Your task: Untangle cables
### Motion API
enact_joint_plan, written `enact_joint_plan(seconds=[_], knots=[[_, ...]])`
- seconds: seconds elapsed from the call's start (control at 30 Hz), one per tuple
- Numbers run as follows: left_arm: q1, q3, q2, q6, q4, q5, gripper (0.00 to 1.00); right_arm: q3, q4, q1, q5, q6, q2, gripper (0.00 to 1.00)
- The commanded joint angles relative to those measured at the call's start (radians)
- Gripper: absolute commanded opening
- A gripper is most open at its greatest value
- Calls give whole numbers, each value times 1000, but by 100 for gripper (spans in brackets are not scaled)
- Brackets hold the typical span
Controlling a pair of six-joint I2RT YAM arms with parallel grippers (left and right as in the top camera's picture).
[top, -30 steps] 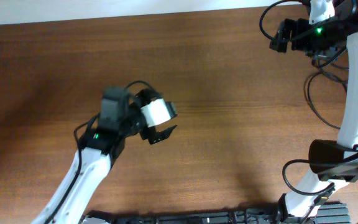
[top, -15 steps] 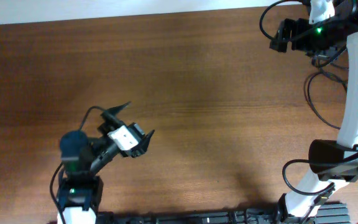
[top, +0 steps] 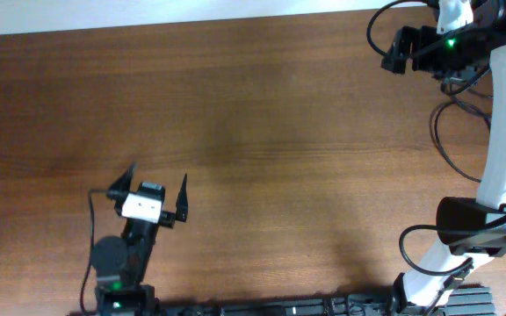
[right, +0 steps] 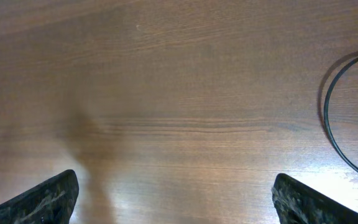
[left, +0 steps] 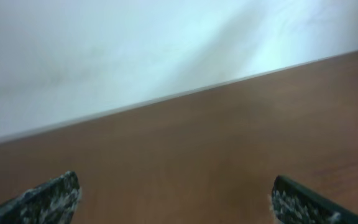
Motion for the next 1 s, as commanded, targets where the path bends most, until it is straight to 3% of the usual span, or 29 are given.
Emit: enact_joint_plan(seconds=[0.0,0.2,0.43,0.73,0.97], knots=[[1,-39,-91,-65,-35,-102,99,5,0,5,-8,-10,-13,99],[2,-39,-193,-67,-150,-174,99,5,0,5,-8,-10,-13,99],[2,-39,-307,-89,-398,-264,99,5,-1,5,-8,-10,-13,99],[2,-39,-438,-79,-409,-275,99,5,0,5,-8,-10,-13,99],[1,-39,-436,-80,-410,-264,99,5,0,5,-8,-10,-13,99]])
